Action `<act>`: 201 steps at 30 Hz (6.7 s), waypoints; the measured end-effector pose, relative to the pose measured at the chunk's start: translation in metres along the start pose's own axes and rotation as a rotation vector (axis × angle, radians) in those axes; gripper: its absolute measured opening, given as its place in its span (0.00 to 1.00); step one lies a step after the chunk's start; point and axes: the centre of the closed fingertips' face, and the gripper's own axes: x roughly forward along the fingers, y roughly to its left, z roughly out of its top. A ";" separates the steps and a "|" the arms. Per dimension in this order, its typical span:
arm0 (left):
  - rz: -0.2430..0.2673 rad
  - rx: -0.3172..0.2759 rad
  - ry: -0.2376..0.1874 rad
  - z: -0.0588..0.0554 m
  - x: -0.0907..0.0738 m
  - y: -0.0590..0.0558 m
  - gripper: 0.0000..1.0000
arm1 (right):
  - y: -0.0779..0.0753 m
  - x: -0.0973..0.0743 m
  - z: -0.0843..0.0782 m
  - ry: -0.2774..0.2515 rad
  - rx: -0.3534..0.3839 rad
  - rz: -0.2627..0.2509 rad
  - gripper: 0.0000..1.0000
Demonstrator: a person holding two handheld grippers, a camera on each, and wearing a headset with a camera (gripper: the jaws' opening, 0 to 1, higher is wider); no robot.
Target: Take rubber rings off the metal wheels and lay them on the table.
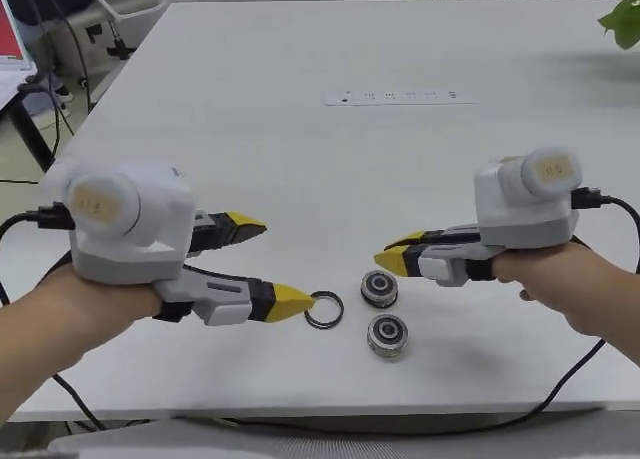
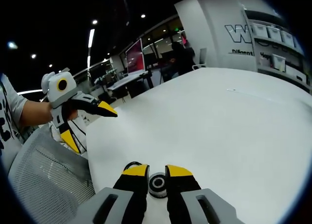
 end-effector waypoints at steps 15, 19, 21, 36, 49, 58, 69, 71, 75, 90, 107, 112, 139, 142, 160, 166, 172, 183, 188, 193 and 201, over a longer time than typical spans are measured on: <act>-0.061 -0.015 0.026 0.005 0.026 -0.005 0.58 | -0.017 -0.013 -0.006 0.020 -0.026 -0.020 0.15; -0.068 -0.026 0.030 0.005 0.032 -0.003 0.58 | -0.017 -0.014 -0.012 0.038 -0.044 -0.011 0.15; -0.073 -0.029 0.033 0.005 0.035 -0.004 0.57 | -0.017 -0.014 -0.014 0.049 -0.061 -0.006 0.15; -0.108 -0.039 0.062 0.001 0.055 -0.006 0.51 | -0.013 -0.007 -0.036 0.124 -0.141 0.037 0.17; -0.141 -0.019 0.094 -0.005 0.074 -0.012 0.45 | -0.013 0.004 -0.051 0.168 -0.187 0.068 0.15; -0.166 -0.004 0.121 -0.012 0.088 -0.017 0.43 | -0.016 0.008 -0.059 0.190 -0.193 0.074 0.14; -0.186 0.002 0.140 -0.016 0.103 -0.024 0.38 | -0.015 0.013 -0.059 0.185 -0.203 0.077 0.14; -0.190 0.004 0.141 -0.017 0.105 -0.026 0.37 | -0.014 0.013 -0.059 0.184 -0.204 0.077 0.13; -0.192 0.010 0.146 -0.018 0.109 -0.028 0.36 | -0.014 0.014 -0.060 0.187 -0.205 0.079 0.11; -0.195 0.017 0.152 -0.018 0.119 -0.031 0.25 | -0.014 0.014 -0.059 0.177 -0.211 0.076 0.10; -0.132 0.055 0.128 -0.019 0.121 -0.023 0.12 | -0.014 0.014 -0.058 0.170 -0.215 0.078 0.10; -0.122 0.106 0.136 -0.020 0.123 -0.023 0.11 | -0.015 0.013 -0.058 0.168 -0.215 0.080 0.10; -0.084 0.117 0.125 -0.019 0.123 -0.020 0.07 | -0.017 0.012 -0.060 0.156 -0.054 0.064 0.00; -0.084 0.124 0.127 -0.020 0.123 -0.020 0.07 | -0.016 0.011 -0.060 0.153 -0.026 0.062 0.00; -0.081 0.139 0.141 -0.020 0.122 -0.021 0.07 | -0.019 0.006 -0.044 0.066 0.126 0.048 0.00; -0.081 0.146 0.144 -0.021 0.122 -0.022 0.07 | -0.017 0.006 -0.044 0.062 0.131 0.055 0.00; -0.080 0.147 0.145 -0.020 0.122 -0.022 0.07 | -0.016 0.006 -0.042 0.057 0.121 0.057 0.00; -0.078 0.149 0.153 -0.020 0.122 -0.022 0.07 | -0.009 0.008 -0.039 0.058 0.101 0.067 0.00; -0.080 0.154 0.150 -0.019 0.122 -0.022 0.07 | 0.014 0.015 -0.016 -0.049 0.113 0.164 0.00; -0.079 0.149 0.149 -0.019 0.121 -0.023 0.07 | 0.006 0.012 -0.023 -0.003 0.063 0.120 0.00; -0.079 0.138 0.148 -0.019 0.120 -0.023 0.07 | -0.003 0.009 -0.032 0.029 0.046 0.086 0.00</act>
